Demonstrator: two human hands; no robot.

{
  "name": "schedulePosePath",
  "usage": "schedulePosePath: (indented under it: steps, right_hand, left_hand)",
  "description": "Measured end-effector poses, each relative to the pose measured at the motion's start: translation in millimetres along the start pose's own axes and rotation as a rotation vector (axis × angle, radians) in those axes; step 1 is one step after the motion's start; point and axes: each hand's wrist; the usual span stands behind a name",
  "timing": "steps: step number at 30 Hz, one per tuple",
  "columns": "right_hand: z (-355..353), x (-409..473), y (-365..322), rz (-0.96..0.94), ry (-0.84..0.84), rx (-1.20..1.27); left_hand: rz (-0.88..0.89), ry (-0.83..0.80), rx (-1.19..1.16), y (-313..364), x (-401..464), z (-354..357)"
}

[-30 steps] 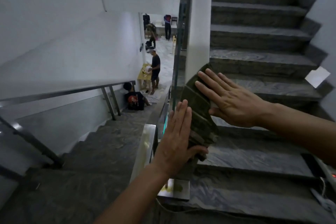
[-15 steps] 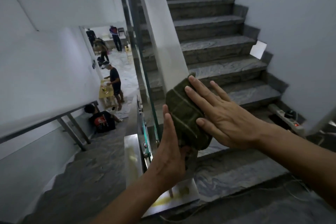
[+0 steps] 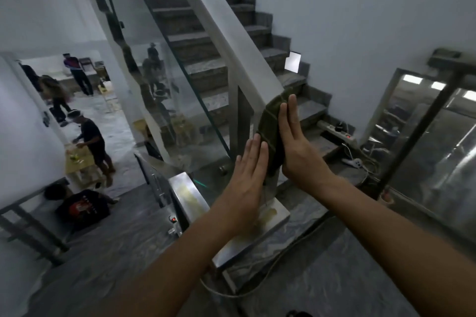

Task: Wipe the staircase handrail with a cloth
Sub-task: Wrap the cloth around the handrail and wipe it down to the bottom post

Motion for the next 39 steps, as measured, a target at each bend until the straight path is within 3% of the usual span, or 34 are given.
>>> schedulePosePath:
  steps: [7, 13, 22, 34, 37, 39]
  right_hand:
    - [53.1, -47.2, -21.3, 0.259, -0.052, 0.025]
    - [82.1, -76.3, -28.4, 0.364, -0.181, 0.095]
    - [95.8, -103.9, -25.7, 0.533, -0.695, -0.046]
    - [82.6, -120.6, -14.5, 0.406, -0.68, -0.078]
    - [84.8, -117.7, -15.2, 0.427, -0.647, -0.001]
    - [91.0, -114.5, -18.1, 0.444, -0.712, 0.004]
  left_hand:
    - [-0.113, -0.248, 0.263, -21.7, -24.6, 6.8]
    - [-0.141, -0.374, 0.293, -49.1, -40.1, 41.7]
    - [-0.172, -0.582, 0.429, -65.0, -50.1, 78.6]
    - [-0.128, -0.496, 0.373, -84.4, -57.9, 80.8]
    - [-0.173, -0.451, 0.44, -73.7, -56.7, 79.3]
    - [-0.231, -0.378, 0.43, -58.4, -58.4, 85.0]
Point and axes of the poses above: each hand's wrist, its own x-axis towards the middle knuckle, its own z-axis out of the palm, y = z × x, and after that the axes turned 15 degrees about -z, right-handed
